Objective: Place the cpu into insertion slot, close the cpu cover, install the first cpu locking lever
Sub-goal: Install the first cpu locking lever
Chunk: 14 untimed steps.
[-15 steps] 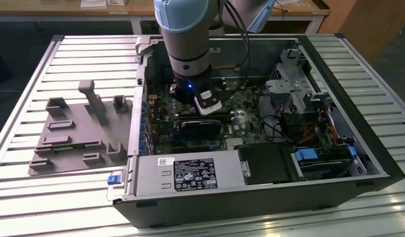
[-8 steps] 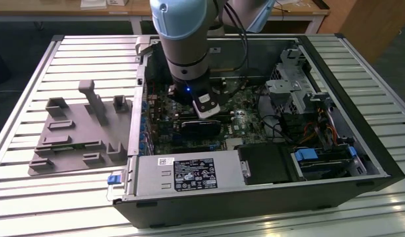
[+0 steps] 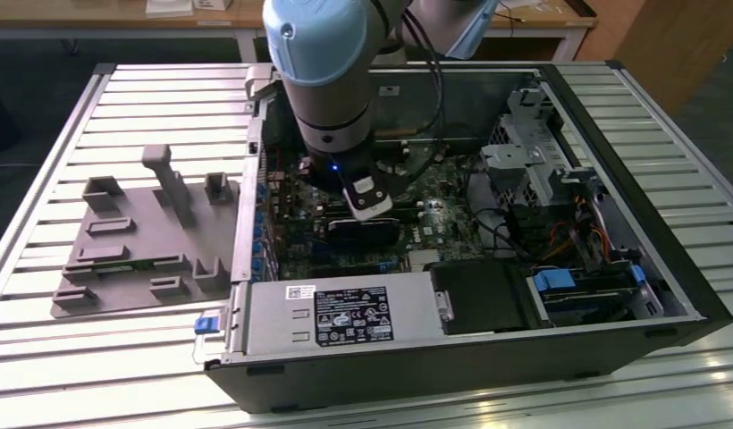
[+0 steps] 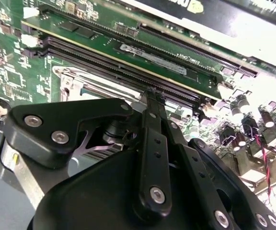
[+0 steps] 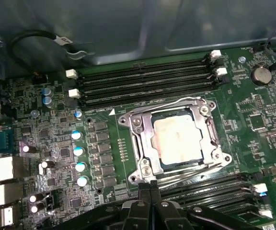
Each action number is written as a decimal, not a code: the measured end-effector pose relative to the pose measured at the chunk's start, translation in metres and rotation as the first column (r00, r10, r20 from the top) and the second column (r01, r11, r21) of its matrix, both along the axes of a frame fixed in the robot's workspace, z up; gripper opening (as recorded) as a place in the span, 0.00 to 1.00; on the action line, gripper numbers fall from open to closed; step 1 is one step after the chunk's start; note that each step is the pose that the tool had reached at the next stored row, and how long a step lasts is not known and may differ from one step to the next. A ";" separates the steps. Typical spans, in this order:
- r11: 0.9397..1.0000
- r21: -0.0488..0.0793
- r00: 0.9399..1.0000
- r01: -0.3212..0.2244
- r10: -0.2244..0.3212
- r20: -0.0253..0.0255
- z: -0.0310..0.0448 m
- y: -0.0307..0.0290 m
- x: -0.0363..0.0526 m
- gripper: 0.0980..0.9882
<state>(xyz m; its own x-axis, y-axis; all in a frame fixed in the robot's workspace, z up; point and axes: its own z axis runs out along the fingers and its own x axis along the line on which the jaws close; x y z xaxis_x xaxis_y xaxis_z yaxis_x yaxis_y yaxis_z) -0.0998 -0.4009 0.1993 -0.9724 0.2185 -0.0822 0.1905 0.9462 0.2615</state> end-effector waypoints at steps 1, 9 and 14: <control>1.000 0.003 1.000 -0.002 0.002 0.000 -0.0008 0.0000 -0.0002 0.00; 1.000 0.021 1.000 -0.012 0.012 0.000 -0.0068 -0.0001 -0.0031 0.00; 0.999 0.033 1.000 -0.016 0.016 0.000 -0.0105 0.0001 -0.0044 0.00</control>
